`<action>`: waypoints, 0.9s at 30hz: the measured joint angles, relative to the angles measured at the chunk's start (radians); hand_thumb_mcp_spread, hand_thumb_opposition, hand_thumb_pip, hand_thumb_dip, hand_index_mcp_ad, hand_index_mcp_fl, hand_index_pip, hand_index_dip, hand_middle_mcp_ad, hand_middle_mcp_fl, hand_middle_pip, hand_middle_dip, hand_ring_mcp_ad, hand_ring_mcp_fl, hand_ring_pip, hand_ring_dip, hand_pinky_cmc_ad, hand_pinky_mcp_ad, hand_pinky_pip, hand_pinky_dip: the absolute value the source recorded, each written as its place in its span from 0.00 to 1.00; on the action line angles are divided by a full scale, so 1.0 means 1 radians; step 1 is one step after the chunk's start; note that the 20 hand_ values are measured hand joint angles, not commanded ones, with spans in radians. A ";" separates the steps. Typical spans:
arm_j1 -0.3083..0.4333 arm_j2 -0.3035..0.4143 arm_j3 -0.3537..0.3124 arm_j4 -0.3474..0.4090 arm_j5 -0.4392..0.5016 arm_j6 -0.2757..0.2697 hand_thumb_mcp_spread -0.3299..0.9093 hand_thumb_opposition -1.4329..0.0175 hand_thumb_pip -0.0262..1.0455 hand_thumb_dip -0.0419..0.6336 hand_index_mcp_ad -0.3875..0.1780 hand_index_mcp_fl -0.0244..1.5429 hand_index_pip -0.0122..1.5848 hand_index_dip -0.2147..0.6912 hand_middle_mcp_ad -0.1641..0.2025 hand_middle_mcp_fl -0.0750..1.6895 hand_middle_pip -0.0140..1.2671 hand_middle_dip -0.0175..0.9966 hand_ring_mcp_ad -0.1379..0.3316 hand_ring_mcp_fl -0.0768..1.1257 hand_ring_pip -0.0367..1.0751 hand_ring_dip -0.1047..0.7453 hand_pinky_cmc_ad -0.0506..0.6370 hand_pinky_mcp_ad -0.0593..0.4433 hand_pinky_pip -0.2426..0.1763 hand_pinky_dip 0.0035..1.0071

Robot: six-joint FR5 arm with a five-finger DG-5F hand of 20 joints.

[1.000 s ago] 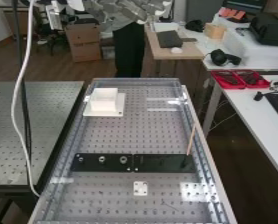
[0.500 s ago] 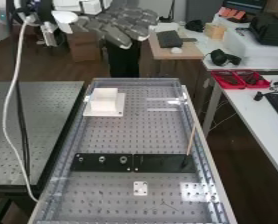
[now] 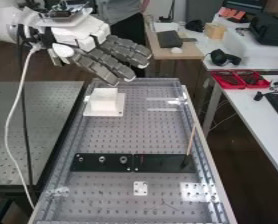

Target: Grab the pcb board and place it in the clear container

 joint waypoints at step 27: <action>0.103 -0.343 -0.009 0.446 0.579 0.103 0.53 0.46 0.47 0.21 0.70 0.06 0.07 0.51 0.86 0.04 0.13 0.08 0.83 0.07 0.11 0.12 0.44 0.51 0.27 0.53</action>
